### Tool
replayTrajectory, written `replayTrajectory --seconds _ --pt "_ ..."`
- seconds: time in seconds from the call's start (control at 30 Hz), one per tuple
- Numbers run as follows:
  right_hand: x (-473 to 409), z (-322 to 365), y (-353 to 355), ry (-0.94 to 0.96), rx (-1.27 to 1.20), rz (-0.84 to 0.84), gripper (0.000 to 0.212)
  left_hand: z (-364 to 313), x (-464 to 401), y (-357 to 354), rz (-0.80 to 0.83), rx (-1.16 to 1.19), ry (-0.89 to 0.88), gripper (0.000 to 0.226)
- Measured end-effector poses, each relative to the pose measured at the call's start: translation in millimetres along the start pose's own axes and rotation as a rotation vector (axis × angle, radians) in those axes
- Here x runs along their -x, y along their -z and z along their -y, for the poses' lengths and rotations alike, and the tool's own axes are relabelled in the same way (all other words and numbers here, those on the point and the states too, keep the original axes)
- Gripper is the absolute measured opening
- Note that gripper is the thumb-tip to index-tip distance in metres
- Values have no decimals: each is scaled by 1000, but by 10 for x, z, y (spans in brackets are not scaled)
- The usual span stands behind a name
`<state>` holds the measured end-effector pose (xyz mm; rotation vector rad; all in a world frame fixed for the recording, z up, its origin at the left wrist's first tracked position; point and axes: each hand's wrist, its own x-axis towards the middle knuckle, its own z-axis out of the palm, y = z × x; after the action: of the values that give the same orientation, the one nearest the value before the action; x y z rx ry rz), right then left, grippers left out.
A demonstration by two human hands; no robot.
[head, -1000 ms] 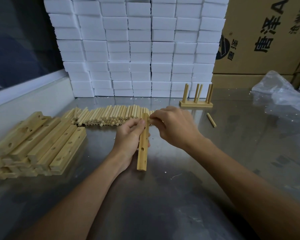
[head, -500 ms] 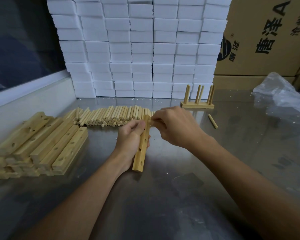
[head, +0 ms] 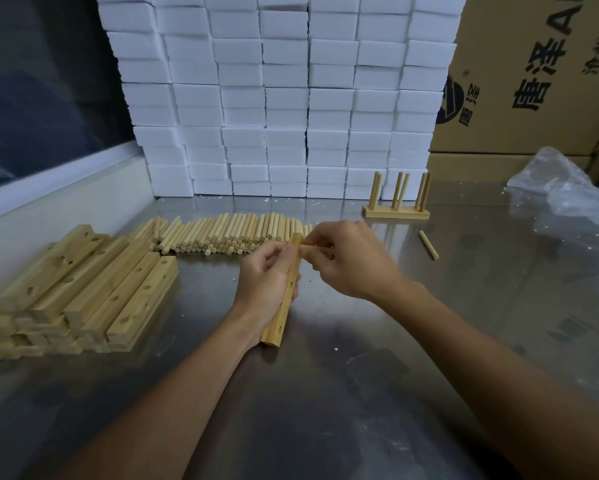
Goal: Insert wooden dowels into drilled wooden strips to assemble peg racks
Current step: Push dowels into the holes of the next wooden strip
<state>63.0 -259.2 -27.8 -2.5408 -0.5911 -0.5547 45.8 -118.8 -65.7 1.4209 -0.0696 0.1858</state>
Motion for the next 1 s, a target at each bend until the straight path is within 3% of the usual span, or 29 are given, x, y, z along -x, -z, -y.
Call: replayTrajectory --seconds 0.1,0.27,0.4,0.47,0.6,0.67,1.0 --pt "7 3 30 -78 -145 29 17 0 -4 5 5 -36 -16 19" --pt "9 22 37 149 384 17 26 -6 -8 2 20 -35 -14 21" --pt "-20 5 93 24 26 65 19 5 -7 8 42 -83 -50 22" --pt "-16 8 116 2 -35 64 19 12 -11 5 51 -96 -58 22" --pt "-11 34 89 110 337 55 28 18 -28 9 49 -71 -32 23" --pt "-17 36 82 115 374 41 30 20 -44 18 37 -49 -6 23" --pt "-83 -42 287 -65 -137 -273 46 0 -101 74 -85 155 151 24"
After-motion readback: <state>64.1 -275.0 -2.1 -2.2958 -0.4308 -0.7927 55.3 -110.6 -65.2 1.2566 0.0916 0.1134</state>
